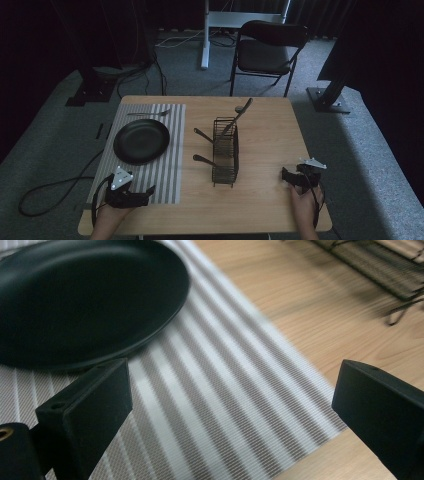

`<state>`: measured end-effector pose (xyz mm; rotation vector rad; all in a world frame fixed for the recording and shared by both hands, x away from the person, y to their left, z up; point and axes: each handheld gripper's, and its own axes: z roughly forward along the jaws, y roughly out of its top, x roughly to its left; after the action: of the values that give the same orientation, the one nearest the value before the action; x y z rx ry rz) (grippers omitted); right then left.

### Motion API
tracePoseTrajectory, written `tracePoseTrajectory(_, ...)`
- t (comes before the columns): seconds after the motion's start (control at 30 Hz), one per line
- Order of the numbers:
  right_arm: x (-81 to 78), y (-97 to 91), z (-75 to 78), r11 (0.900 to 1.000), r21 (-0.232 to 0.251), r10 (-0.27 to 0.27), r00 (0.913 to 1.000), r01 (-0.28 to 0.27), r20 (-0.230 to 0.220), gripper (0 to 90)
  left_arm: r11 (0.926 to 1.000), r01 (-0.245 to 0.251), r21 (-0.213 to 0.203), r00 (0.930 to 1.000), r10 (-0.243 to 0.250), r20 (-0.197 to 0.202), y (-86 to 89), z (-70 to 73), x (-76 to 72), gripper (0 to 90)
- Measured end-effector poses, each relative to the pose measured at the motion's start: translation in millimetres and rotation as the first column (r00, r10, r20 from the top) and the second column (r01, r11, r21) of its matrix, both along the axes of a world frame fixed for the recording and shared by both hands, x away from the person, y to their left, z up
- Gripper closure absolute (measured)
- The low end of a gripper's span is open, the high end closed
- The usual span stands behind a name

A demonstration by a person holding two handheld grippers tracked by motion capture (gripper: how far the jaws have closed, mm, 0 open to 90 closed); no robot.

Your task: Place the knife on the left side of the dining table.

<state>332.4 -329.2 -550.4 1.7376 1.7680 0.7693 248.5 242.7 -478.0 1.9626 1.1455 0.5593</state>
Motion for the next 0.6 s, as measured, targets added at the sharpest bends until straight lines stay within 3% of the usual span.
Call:
tracePoseTrajectory(0.13, 0.0, 0.0, 0.0, 1.0, 0.0, 0.0, 1.0, 0.0, 0.0, 11.5, 0.9993, 0.037, -0.012, 0.9991, -0.036, 0.023, -9.5, 10.5, -0.4, 3.1)
tracePoseTrajectory(0.23, 0.0, 0.0, 0.0, 1.0, 0.0, 0.0, 1.0, 0.0, 0.0, 11.5, 0.9992, 0.038, -0.013, 0.9989, -0.037, 0.027, -11.8, 12.3, -0.5, 3.1)
tracePoseTrajectory(0.27, 0.0, 0.0, 0.0, 1.0, 0.0, 0.0, 1.0, 0.0, 0.0, 11.5, 0.9978, 0.064, -0.015, 0.9973, -0.063, 0.037, -18.7, 16.8, -0.3, 3.2)
tracePoseTrajectory(0.6, 0.0, -0.1, 0.0, 1.0, 0.0, 0.0, 1.0, 0.0, 0.0, 11.5, 0.9918, 0.124, -0.029, 0.9905, -0.122, 0.062, -35.3, 30.4, -1.4, 3.2)
